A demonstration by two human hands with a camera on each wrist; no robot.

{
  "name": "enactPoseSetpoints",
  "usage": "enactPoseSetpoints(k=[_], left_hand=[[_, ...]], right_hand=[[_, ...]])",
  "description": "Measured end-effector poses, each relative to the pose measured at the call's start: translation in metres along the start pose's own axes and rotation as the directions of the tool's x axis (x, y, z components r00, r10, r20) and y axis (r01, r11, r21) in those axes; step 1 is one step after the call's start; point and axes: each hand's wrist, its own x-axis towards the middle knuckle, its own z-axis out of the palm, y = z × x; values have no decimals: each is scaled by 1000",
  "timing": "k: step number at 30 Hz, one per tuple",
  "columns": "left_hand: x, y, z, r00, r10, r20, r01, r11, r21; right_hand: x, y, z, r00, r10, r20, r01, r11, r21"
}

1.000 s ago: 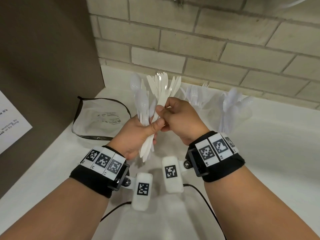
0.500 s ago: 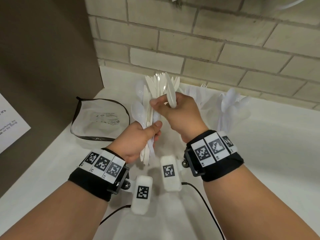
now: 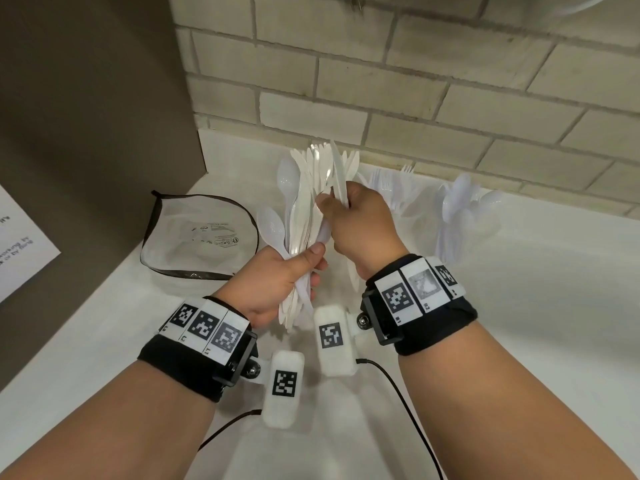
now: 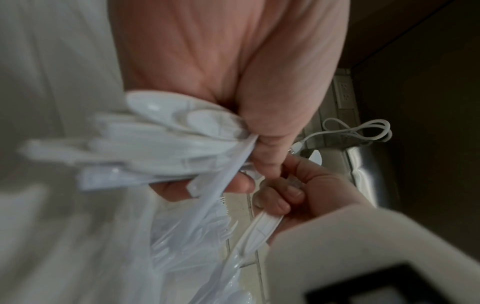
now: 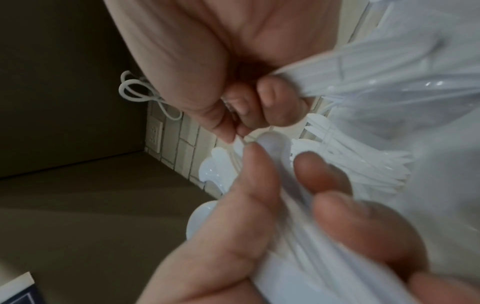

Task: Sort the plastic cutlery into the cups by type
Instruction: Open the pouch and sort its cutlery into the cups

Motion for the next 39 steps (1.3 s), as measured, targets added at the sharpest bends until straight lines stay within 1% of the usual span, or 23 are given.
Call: enactPoseSetpoints(k=[4,7,10,15,18,21,23,27,31,34,37,39], left_hand=[[1,4,1,999,23,26,-23,1000,7],[-2,5,5,998,27,51,-27,1000,-12],[-3,4,7,998,40,56,-40,999,1],[0,5,3,997,55,45,-56,998,17],[-3,9,6,993,82,82,-89,992,84],[-5,11,9,992,112,53,-120,975,186],[-5,8,8,991,128,43,-135,966,221],[-5,7,5,993,115,17,-116,971,209],[-4,7,6,994,106,12,-107,977,186],[-3,5,4,997,81,9,-82,981,176],[-2,5,3,995,95,34,-99,983,155],[-2,4,3,995,92,39,-97,984,151]], right_hand=[[-3,3,1,997,-11,81,13,1000,-28],[-4,5,3,996,-8,87,10,1000,-19],[-1,6,3,997,25,71,-25,1000,6],[-2,8,5,994,83,65,-92,985,145],[-3,8,6,990,104,90,-120,972,201],[-5,10,8,991,70,111,-86,986,140],[-3,13,9,991,77,109,-94,983,156],[-1,14,9,987,92,128,-120,966,231],[0,11,12,988,107,113,-139,934,329],[0,10,9,990,90,105,-122,930,347],[-2,11,6,991,71,117,-106,936,334],[-3,12,5,989,80,122,-116,936,332]])
